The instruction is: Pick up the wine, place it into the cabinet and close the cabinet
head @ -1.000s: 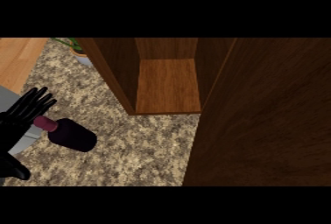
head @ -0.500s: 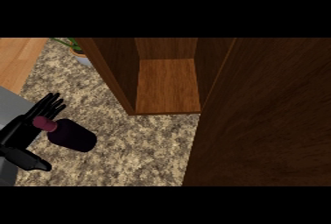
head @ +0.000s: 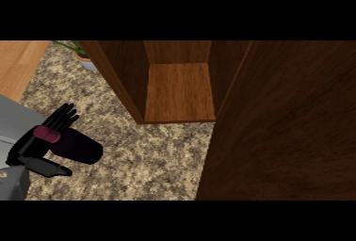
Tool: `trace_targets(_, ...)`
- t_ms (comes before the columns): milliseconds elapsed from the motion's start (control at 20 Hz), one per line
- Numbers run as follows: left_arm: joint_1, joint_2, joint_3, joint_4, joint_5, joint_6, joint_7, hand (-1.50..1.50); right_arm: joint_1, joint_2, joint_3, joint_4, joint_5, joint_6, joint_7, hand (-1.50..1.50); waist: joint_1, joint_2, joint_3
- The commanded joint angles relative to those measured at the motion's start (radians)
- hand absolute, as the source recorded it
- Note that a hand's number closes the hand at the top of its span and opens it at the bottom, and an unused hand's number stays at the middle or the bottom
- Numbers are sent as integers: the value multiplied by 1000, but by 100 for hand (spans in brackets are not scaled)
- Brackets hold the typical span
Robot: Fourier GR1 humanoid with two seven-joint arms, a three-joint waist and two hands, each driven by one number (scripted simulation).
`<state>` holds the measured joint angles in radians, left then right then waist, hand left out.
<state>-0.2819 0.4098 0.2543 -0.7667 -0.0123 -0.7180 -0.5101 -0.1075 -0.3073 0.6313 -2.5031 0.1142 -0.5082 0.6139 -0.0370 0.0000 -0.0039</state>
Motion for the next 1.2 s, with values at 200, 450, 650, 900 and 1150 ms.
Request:
trace_targets(200, -25, 27, -49, 187, -22, -155, -161, -150, 30, -22, 48, -124, 87, -30, 12, -150, -3, 1, -1)
trace_targets(450, -58, 5, -92, 225, -39, -147, -184, -150, 6, -66, -23, -157, 33, -24, 39, -150, -6, 2, -1)
trace_targets(650, -55, -8, -119, 235, -38, -153, -208, -150, 13, -84, 28, -154, 62, -32, 55, -150, -4, -2, -1)
trace_targets(900, -75, -13, -121, 269, -22, -133, -262, -150, -9, -71, 41, -111, 70, -66, 14, -150, -6, 0, -2)
trace_targets(1150, -78, -31, -133, 296, -6, -136, -295, 150, 6, -93, 35, -87, 30, -60, -37, -150, -2, 3, -1)
